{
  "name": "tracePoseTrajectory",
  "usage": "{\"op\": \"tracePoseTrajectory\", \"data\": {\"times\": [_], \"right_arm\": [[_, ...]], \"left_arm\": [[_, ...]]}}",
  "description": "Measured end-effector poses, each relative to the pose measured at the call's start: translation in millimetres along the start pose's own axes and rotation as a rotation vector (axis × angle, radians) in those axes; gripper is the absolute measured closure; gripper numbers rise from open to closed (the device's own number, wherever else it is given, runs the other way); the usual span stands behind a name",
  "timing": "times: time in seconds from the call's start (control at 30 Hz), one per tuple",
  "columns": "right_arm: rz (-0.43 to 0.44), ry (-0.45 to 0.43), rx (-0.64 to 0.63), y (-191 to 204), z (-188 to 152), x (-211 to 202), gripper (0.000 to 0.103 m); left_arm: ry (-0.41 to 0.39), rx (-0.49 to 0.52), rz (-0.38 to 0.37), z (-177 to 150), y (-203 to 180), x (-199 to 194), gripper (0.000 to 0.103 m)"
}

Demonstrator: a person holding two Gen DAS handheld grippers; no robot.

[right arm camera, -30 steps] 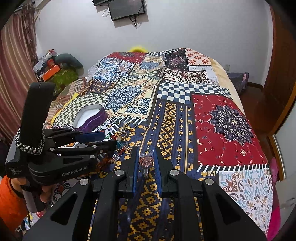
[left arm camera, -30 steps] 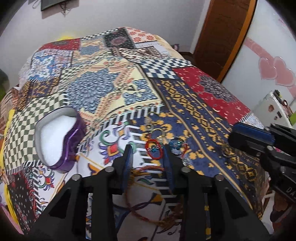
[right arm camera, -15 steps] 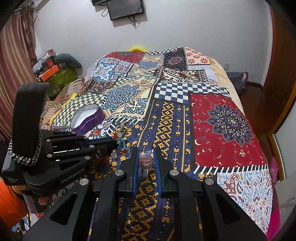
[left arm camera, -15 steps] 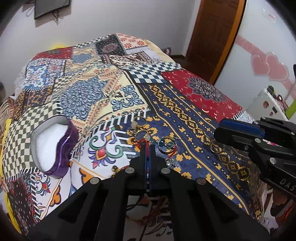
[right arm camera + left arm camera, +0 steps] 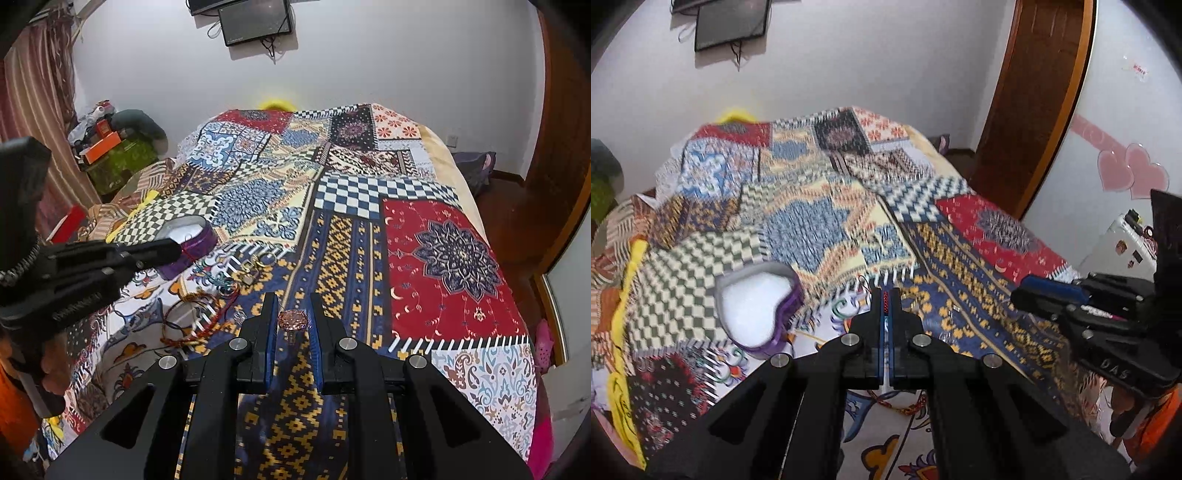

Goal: Organize jewelry
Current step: 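Carry the ring in the right tool and bracelet in the left tool to the heart box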

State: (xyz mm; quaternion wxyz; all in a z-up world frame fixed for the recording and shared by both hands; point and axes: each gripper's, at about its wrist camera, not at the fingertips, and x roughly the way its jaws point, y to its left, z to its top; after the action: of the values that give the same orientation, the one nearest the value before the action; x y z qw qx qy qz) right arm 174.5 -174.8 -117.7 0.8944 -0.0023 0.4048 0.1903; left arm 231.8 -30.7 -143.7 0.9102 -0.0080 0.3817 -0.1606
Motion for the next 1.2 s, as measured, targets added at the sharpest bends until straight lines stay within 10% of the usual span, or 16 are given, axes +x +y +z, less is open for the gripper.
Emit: {"op": "tracePoseTrajectory", "data": {"times": [1.2], "right_arm": [[0.102,-0.092,-0.168,92.5,86.6,25.0,0.089]], "left_arm": [[-0.237,-0.069,0.167,46.7,76.8,-79.0,0.103]]}}
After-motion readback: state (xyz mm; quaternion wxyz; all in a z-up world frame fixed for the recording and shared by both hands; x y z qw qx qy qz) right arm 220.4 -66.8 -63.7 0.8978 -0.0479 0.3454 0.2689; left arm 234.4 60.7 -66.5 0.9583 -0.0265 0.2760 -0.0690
